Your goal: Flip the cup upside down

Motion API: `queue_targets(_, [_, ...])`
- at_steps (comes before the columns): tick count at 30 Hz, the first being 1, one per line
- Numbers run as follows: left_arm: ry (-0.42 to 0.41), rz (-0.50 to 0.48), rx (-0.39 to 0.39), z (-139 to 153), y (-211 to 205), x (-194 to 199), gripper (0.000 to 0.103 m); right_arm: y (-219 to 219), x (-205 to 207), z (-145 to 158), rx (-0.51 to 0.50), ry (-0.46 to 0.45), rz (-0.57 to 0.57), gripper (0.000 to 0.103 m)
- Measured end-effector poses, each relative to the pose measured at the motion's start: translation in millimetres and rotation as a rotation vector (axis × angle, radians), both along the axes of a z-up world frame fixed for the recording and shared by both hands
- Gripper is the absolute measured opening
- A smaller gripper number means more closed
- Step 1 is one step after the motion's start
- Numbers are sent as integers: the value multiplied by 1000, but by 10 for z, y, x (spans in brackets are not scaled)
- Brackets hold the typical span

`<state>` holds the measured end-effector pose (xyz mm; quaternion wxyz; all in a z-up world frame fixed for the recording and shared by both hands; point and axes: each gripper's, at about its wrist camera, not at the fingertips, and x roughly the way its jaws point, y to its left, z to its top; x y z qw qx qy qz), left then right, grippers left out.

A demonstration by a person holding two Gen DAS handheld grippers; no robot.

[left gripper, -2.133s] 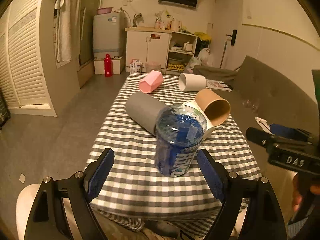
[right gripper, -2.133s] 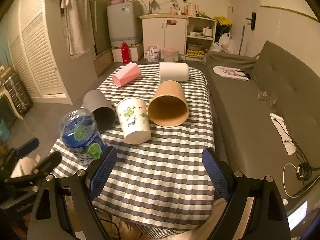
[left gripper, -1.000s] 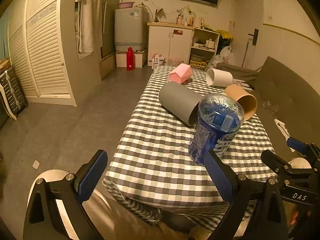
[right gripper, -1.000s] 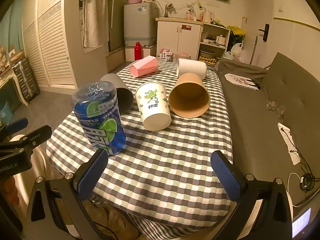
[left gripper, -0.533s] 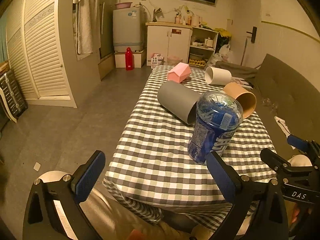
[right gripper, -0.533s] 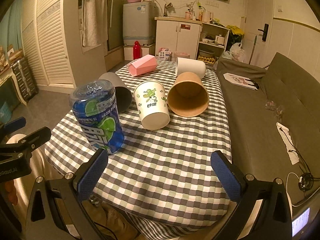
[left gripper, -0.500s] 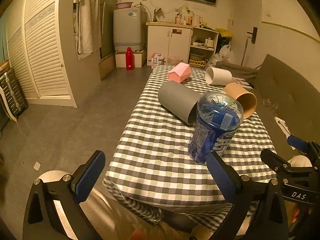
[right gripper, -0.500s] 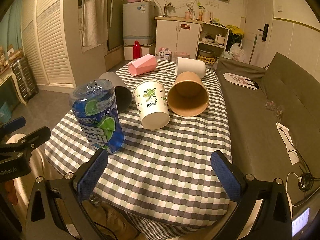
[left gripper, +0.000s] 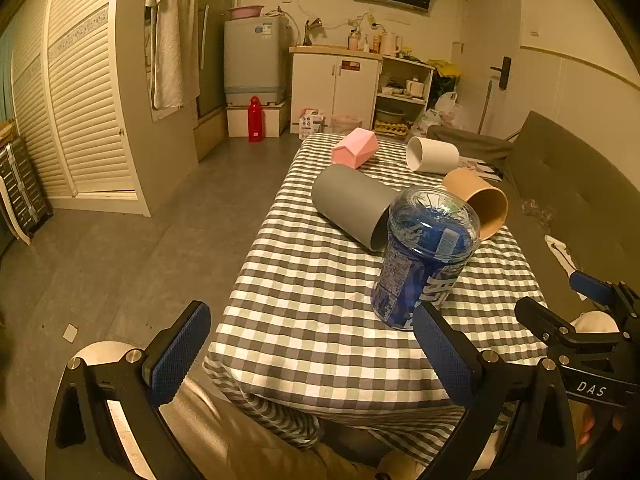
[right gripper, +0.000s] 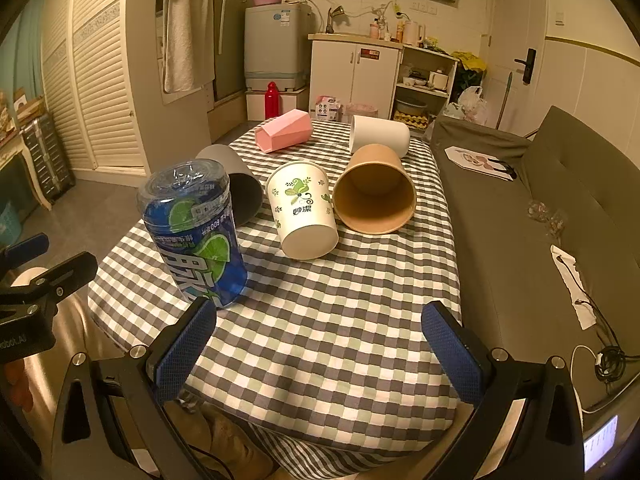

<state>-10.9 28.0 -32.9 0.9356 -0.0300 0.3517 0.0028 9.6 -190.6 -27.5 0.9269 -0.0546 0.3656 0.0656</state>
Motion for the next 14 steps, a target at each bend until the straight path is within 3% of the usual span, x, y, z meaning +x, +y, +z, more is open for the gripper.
queue_targets(14, [-3,1,-3,11,-8,3,103,6,4,-10,-2,2,2,103])
